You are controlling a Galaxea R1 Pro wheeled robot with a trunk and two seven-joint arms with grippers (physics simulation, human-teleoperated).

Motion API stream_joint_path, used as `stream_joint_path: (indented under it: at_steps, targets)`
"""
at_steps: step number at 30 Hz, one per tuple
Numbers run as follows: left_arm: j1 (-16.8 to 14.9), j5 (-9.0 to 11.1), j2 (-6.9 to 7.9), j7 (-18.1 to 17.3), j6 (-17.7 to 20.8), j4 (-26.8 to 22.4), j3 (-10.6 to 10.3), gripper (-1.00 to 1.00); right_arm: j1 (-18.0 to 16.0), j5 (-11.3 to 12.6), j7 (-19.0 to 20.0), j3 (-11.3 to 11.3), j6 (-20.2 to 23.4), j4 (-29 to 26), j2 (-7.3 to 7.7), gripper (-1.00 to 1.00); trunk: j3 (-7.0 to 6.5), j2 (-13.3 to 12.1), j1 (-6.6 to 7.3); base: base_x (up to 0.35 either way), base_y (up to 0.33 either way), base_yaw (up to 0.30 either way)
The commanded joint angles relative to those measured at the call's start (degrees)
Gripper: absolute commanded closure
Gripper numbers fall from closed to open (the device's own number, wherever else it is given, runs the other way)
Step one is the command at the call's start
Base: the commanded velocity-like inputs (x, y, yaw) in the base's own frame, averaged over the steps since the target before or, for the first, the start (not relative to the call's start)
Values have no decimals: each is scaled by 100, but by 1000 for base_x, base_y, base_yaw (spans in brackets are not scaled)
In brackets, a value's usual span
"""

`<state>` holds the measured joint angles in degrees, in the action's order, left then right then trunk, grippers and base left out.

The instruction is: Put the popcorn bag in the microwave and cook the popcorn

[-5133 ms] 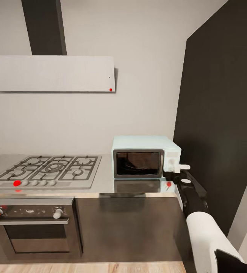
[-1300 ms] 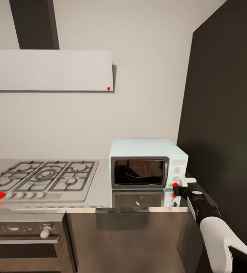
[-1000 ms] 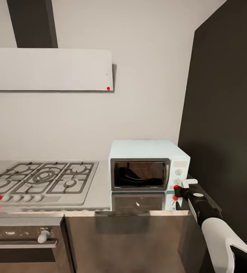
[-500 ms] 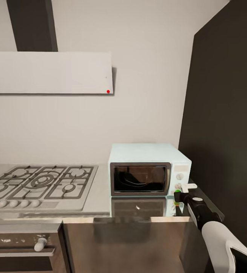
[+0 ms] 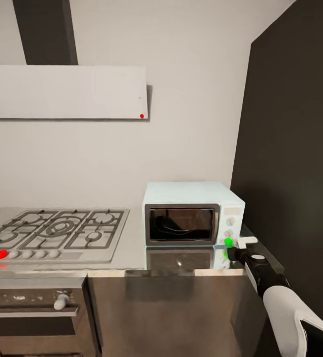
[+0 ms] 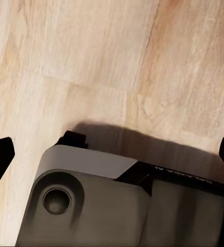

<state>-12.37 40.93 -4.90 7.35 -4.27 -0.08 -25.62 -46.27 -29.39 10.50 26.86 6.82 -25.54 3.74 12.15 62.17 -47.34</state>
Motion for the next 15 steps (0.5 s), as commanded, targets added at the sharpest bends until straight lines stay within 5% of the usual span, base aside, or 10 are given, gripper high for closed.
stream_joint_path:
  at_steps: [1,9,12,15]
  targets:
    - [-3,38,-2,21,-12,-2,-48,-100,-5,-60,56,48,21,-13,-5,100,8,5,3,-345,0,0]
    - [-3,38,-2,21,-12,-3,-48,-100,-5,-79,90,3,105,-340,-39,100,8,5,3,-345,0,0]
    - [-3,38,-2,21,-12,-8,-48,-100,-5,-54,129,4,863,-1218,-186,100,8,5,3,-345,0,0]
    - [-3,31,-2,21,-10,-9,-48,-100,-5,-47,135,4,1149,-1774,-302,100,8,5,3,-345,0,0]
